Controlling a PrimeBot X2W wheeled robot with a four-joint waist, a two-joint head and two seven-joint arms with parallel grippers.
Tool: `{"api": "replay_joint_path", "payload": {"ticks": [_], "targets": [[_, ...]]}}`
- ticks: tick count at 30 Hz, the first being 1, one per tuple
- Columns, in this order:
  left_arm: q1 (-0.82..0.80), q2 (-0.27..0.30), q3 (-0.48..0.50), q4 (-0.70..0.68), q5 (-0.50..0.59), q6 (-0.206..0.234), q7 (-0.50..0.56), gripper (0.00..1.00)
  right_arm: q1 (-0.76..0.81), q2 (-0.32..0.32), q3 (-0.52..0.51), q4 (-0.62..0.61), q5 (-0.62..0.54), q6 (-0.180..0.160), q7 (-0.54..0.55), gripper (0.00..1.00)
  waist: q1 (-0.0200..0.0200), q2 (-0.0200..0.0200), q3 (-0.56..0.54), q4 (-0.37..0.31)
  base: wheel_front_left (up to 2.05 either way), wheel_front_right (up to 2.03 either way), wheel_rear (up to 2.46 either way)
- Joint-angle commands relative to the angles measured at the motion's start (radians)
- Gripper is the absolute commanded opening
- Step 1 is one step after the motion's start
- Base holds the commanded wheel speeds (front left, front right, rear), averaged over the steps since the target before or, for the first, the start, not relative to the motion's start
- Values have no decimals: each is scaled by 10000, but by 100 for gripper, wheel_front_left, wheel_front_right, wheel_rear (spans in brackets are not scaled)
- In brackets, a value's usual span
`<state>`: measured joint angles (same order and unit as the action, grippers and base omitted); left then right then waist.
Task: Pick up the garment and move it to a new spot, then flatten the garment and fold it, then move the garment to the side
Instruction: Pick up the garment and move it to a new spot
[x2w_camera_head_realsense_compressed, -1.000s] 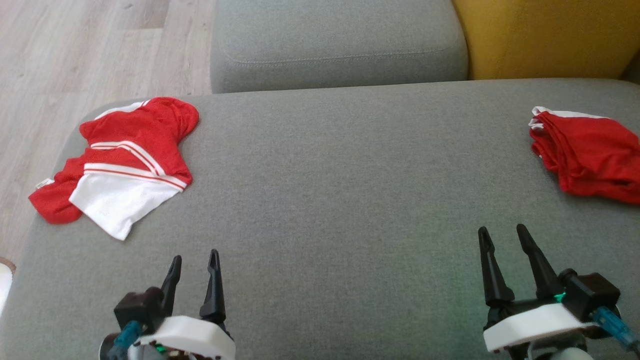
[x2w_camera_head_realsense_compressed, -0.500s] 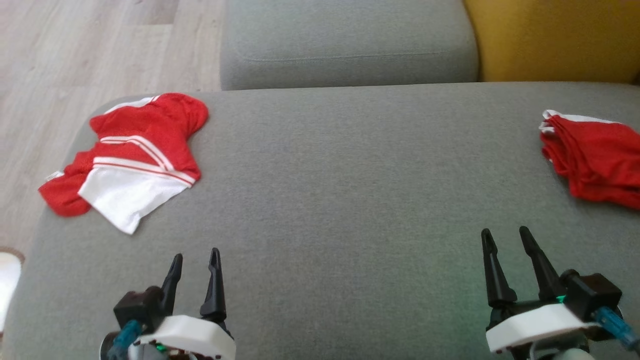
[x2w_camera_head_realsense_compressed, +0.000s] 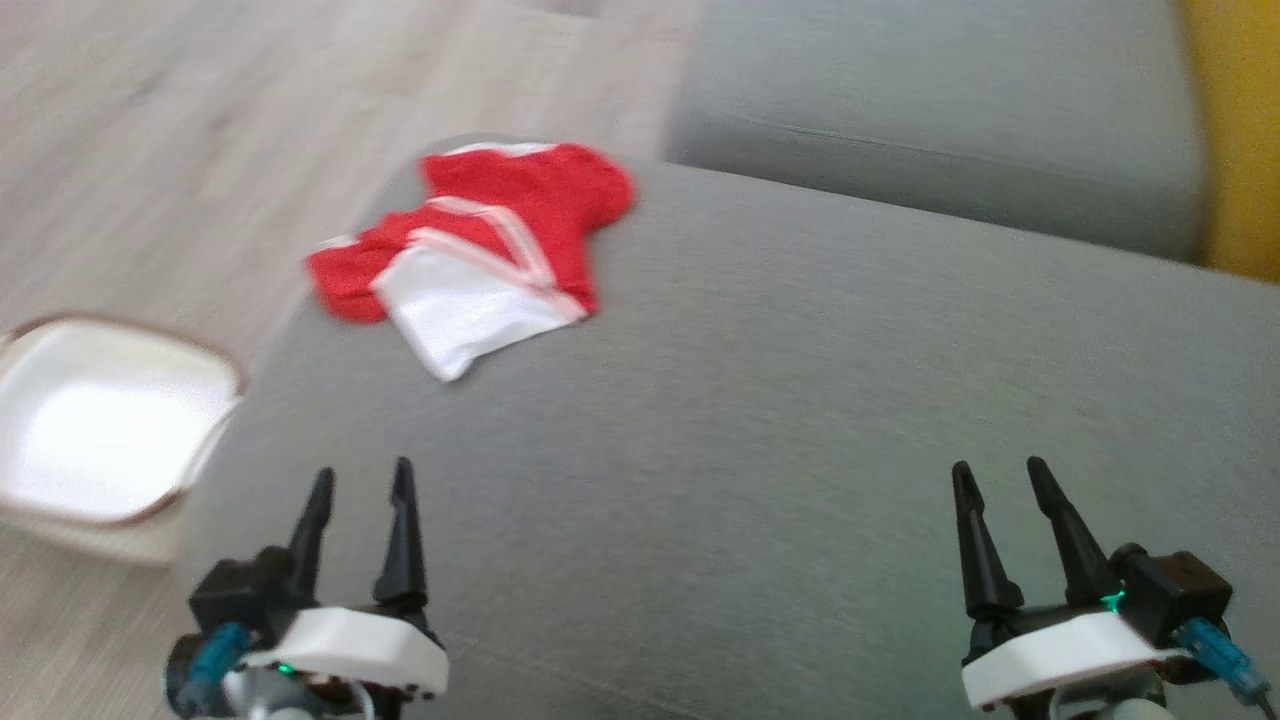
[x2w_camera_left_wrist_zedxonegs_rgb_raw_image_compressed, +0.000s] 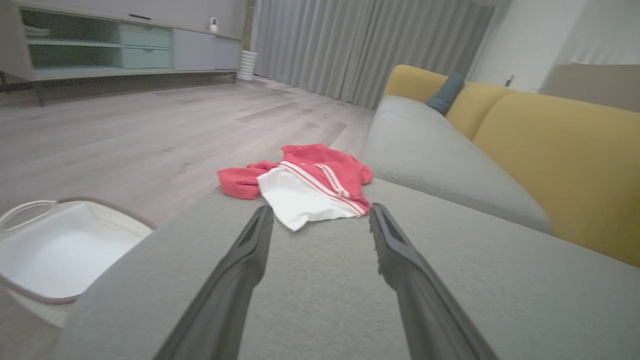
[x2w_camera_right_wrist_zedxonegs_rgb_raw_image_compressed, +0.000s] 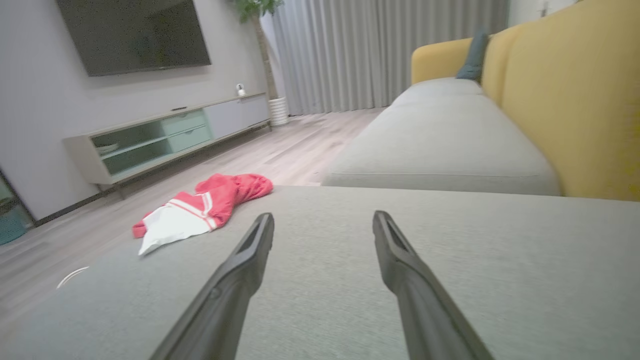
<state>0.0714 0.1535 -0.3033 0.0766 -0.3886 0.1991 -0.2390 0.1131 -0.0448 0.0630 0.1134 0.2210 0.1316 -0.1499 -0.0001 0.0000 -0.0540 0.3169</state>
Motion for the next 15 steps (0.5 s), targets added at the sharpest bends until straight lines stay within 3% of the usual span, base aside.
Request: {"api": "replay_joint_path", "payload": {"ticks": [1,5,15], "targets": [[-474,153,466,-415,54,75,2,100,-517,-55,292,-274,64,-9,-137,100,1,0,-41,1274,0,0,0],[-201,311,807,-717,-44,314,31,100,-743,-55,573,-199,92,-9,-156,100,1,0,137,1854,0,0,0],[262,334,1296,-1303,-131,610,-116,100,-1457,-55,1082,35,-18,-9,-101,100,1,0,592,2135,0,0,0]]}}
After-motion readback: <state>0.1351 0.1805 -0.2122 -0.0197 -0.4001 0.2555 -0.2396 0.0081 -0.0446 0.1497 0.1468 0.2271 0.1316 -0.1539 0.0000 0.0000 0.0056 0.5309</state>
